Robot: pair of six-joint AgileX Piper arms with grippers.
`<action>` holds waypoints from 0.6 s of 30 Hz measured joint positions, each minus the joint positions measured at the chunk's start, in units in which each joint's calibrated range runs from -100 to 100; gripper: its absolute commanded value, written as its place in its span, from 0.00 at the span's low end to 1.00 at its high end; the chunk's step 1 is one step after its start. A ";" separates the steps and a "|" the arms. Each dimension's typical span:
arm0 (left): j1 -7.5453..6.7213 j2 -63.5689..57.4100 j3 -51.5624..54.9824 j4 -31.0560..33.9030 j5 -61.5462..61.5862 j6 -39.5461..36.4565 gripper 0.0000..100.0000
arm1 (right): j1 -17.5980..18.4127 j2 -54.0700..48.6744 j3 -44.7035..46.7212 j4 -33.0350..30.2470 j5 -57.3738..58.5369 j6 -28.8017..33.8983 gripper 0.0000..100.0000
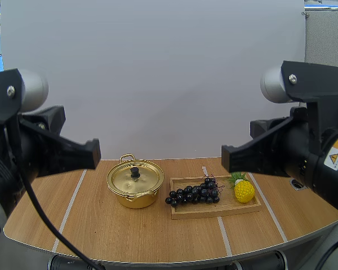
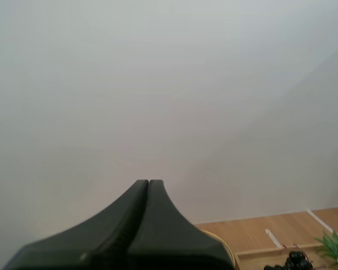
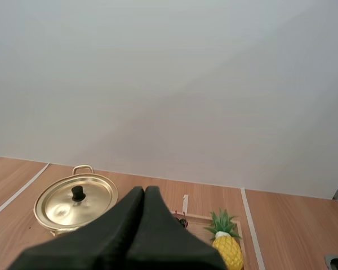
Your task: Open the pot, put the pineapple inside, and close it
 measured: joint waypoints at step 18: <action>0.00 2.07 -3.50 0.00 21.15 6.58 0.00 | 0.00 0.68 -3.56 -2.63 6.63 3.95 0.00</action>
